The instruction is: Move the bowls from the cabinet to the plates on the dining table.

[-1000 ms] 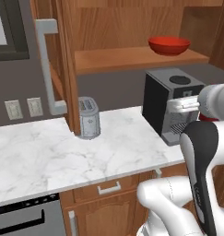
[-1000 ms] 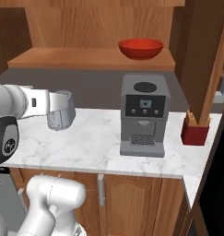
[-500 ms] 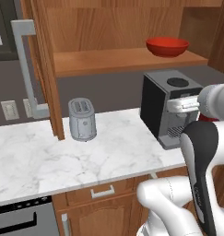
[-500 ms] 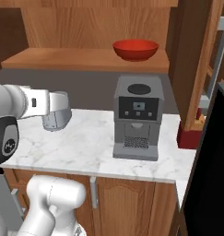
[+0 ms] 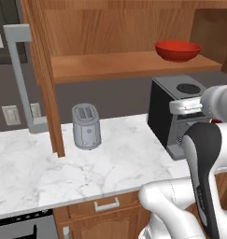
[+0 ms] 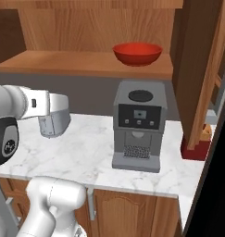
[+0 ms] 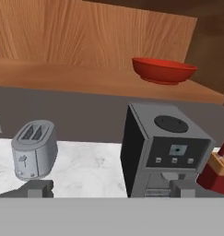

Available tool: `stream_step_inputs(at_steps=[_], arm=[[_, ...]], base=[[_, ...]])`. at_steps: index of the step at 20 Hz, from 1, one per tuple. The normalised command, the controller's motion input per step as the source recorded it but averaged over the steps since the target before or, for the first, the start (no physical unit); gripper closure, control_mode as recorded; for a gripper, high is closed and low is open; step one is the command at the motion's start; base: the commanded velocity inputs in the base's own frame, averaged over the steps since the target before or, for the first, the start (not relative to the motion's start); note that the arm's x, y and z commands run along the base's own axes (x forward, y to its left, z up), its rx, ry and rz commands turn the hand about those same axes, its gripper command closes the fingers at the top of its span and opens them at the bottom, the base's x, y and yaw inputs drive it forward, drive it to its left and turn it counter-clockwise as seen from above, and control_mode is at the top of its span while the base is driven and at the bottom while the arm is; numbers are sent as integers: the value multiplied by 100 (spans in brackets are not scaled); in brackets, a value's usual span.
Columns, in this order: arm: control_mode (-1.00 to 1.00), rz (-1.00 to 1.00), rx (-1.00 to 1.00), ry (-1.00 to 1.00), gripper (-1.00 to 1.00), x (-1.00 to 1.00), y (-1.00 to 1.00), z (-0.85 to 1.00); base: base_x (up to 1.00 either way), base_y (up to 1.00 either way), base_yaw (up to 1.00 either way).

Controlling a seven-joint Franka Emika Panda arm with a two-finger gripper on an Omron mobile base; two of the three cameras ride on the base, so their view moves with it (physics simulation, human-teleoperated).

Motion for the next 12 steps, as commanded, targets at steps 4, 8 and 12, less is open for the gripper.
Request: stream_step_inputs(at_steps=[4,8,12], arm=[[100,0,0,0,-100,0,0,0],[100,0,0,0,-100,0,0,0],[100,0,0,0,-100,0,0,0]], base=[[26,-5,4],[18,-5,3],[15,-1,3]])
